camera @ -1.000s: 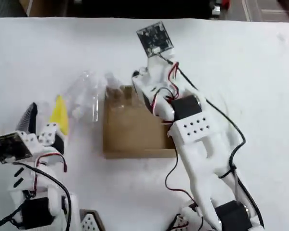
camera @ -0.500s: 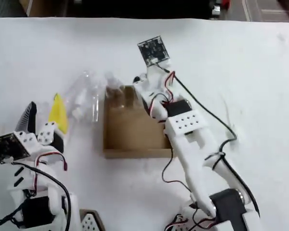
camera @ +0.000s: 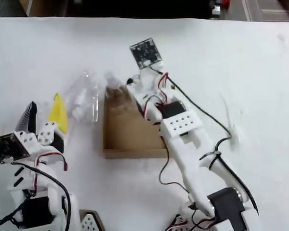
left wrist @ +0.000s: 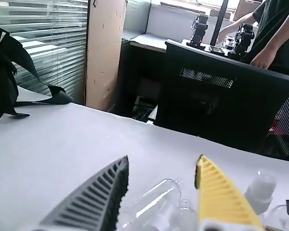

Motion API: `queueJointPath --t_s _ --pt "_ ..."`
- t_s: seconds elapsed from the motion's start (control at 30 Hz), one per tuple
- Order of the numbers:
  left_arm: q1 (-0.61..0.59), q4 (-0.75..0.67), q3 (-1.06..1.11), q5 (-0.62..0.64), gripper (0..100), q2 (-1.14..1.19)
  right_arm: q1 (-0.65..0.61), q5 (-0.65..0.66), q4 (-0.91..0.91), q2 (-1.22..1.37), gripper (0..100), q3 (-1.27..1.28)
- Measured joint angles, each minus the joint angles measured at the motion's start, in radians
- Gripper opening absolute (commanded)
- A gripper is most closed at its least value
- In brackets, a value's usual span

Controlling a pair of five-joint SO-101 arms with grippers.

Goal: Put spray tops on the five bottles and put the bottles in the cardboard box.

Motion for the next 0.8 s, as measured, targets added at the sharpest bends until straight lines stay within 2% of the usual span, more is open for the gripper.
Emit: queueJointPath --t_s 0.6,0.8 --pt "0.000 0.000 0.000 0.000 21 0.000 -0.005 0.000 -0.031 0.000 1.5 0.000" --pt "0.000 0.000 0.000 0.000 21 0.000 -0.006 0.058 -0.031 0.000 1.5 0.000"
